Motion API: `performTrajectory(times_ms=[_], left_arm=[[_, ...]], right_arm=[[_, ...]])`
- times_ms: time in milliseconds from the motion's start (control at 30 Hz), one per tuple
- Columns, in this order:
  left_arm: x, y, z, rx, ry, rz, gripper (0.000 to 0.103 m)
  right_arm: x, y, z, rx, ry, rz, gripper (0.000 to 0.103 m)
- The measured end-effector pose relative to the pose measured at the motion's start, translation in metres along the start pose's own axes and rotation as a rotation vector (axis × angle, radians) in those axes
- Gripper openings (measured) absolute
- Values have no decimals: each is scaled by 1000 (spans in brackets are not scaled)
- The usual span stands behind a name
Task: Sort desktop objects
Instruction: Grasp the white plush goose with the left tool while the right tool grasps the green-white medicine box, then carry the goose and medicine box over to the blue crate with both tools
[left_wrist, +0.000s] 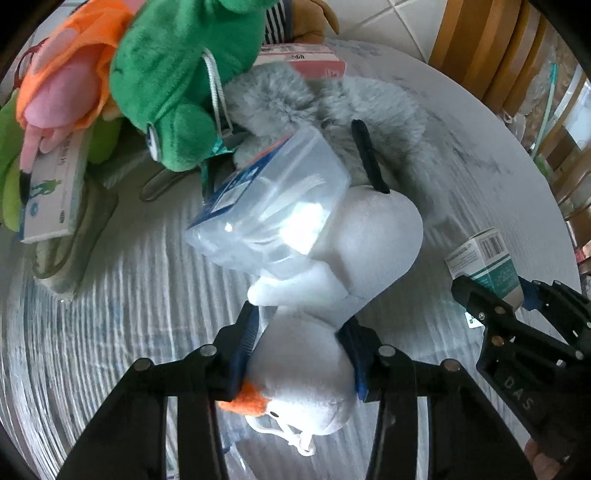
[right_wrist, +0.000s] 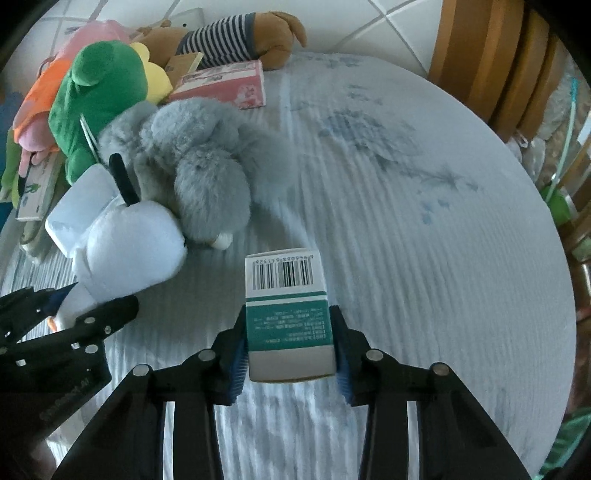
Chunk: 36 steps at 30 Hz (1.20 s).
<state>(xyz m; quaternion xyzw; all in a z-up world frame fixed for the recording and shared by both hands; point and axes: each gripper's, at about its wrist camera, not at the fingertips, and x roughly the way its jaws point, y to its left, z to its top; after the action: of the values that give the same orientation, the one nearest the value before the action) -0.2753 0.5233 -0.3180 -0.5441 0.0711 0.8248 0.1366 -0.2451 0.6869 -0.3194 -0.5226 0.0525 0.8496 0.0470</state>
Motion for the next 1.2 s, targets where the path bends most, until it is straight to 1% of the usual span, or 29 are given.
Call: performTrajectory(times_ms=[133,167,300,367,467,500,600,700,900,1000,1200], left_arm=[[-24,3,-3,-3,-38,1,43],[-30,13,2,-1,-48,1,43],[-60,19,-2,-5,-95,5,43],[-65,1,6,-15,-118,13,43],[-88,3,6,-35,-162,26,43],[-99,6,10,-42,-175,31,43],[-126,18,11,-70,-227,49,43],[-148,26,12,-104,-272,72,43],[-201,66,4,-180,-354,134,43],[-225,90,-3,-209,-389,153,43],[-259,142,-22,-273,-444,192,43]], right_arm=[[-19,0,0,2,-30,14,38],[-27,2,1,-1,-43,18,38],[-56,8,7,-13,-91,30,38],[-71,12,12,-22,-121,37,38],[-98,23,16,-48,-168,47,38],[-105,27,17,-55,-183,53,38],[-131,41,26,-83,-231,74,38],[-158,61,34,-128,-279,96,38],[-207,109,48,-215,-378,153,38],[-222,131,51,-250,-409,174,38],[-247,195,52,-324,-456,210,38]])
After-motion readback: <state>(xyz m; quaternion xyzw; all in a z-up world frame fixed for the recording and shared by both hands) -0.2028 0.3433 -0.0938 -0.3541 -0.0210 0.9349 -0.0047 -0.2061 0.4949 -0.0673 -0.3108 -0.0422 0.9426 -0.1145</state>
